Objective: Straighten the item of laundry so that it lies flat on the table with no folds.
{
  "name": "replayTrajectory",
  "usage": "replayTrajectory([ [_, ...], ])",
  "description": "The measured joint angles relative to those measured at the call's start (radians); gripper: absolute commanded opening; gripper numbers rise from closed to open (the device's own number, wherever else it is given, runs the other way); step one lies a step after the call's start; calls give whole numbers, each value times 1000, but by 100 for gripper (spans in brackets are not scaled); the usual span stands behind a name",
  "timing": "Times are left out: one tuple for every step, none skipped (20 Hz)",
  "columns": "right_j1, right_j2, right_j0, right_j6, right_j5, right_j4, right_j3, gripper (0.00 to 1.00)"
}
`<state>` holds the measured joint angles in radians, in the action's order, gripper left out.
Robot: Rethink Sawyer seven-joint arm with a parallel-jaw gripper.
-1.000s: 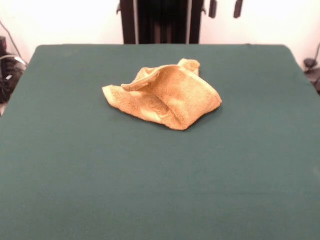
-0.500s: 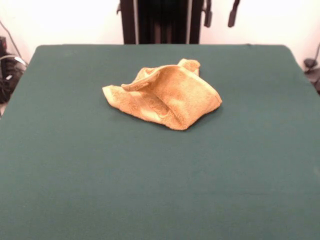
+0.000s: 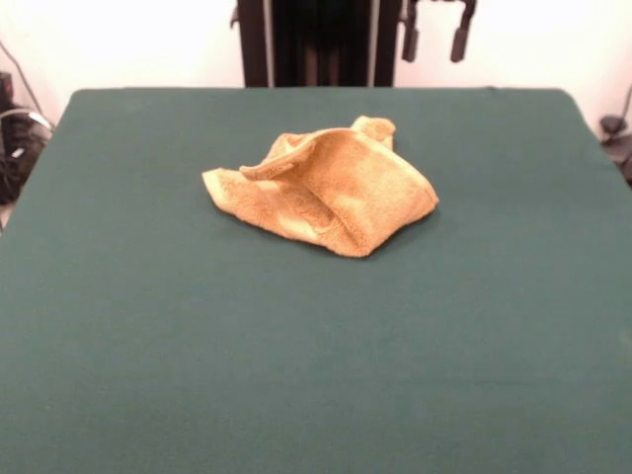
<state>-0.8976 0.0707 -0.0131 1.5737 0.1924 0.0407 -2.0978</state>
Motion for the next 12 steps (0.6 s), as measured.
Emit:
replayTrajectory([
  [0,0,2,0,7,0,14,100],
  [0,0,4,0,12,0,24,100],
  [0,0,6,0,18,0,39,100],
  [1,1,7,0,23,0,49,100],
  [4,1,9,0,30,0,65,100],
  [7,1,10,0,35,0,76,100],
  [12,2,12,0,41,0,91,100],
  [18,1,14,0,48,0,105,100],
  [27,1,17,0,56,0,123,100],
  [33,1,20,0,62,0,135,100],
  [42,1,26,0,70,1,153,100],
  [48,1,30,0,76,0,165,100],
])
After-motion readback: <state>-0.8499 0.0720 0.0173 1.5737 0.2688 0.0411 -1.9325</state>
